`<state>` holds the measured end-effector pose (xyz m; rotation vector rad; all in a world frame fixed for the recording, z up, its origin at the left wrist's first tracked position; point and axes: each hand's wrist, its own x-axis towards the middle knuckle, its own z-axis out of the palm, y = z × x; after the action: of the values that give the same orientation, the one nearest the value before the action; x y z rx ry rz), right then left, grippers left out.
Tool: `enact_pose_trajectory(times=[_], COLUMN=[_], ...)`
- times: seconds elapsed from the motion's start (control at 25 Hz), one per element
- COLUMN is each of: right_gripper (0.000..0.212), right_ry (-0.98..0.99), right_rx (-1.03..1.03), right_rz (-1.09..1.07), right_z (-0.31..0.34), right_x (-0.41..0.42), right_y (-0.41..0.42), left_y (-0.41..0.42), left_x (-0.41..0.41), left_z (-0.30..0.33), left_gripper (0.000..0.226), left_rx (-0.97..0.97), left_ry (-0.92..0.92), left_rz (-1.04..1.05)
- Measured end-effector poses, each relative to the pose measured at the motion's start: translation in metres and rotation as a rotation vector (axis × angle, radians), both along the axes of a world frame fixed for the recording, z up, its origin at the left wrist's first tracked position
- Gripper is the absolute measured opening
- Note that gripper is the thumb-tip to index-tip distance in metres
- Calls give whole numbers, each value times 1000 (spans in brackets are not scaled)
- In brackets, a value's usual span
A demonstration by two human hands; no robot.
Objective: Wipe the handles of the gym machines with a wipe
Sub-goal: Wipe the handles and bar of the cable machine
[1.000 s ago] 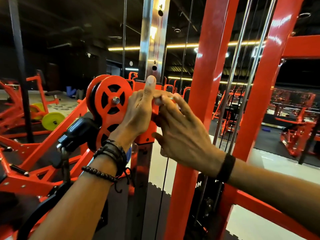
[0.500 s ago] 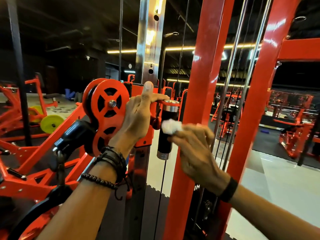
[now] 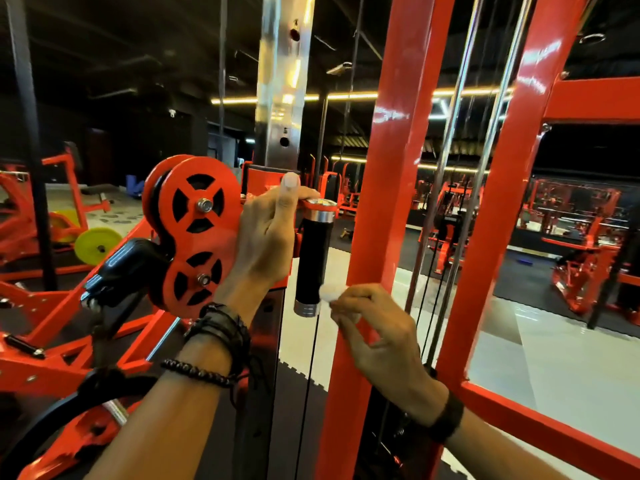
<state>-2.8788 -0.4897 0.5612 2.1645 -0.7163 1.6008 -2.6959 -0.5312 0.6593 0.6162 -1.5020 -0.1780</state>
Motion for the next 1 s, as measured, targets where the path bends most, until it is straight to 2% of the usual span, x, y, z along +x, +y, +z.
enact_pose_trajectory(times=[0.12, 0.2, 0.28, 0.36, 0.48, 0.6, 0.68, 0.84, 1.0], right_gripper=[29, 36, 43, 44, 29, 18, 15, 23, 19], right_ry=[-29, -69, -84, -105, -112, -141, -161, -157, -260], right_rx=[-58, -132, -151, -147, -102, -79, -43, 25, 37], right_rz=[-108, -177, -269, -365, -483, -631, -773, -1089, -1348], right_z=[19, 34, 41, 42, 39, 33, 27, 22, 22], right_x=[-38, -67, -91, -133, -215, -298, -352, -438, -494], right_y=[23, 46, 69, 103, 164, 237, 300, 436, 554], left_y=[22, 49, 73, 91, 111, 148, 189, 292, 386], left_x=[-18, -53, -94, -150, -234, -328, -402, -536, -636], left_z=[12, 17, 13, -3, -25, -37, -41, -51, -51], left_gripper=[45, 36, 40, 42, 45, 59, 61, 55, 59], left_rx=[-21, -61, -94, -101, 6, 18, -27, -84, -156], left_ry=[-226, -345, -449, -456, -302, -350, -376, -414, -413], left_rz=[180, 141, 55, -98, -471, -605, -746, -1013, -1276])
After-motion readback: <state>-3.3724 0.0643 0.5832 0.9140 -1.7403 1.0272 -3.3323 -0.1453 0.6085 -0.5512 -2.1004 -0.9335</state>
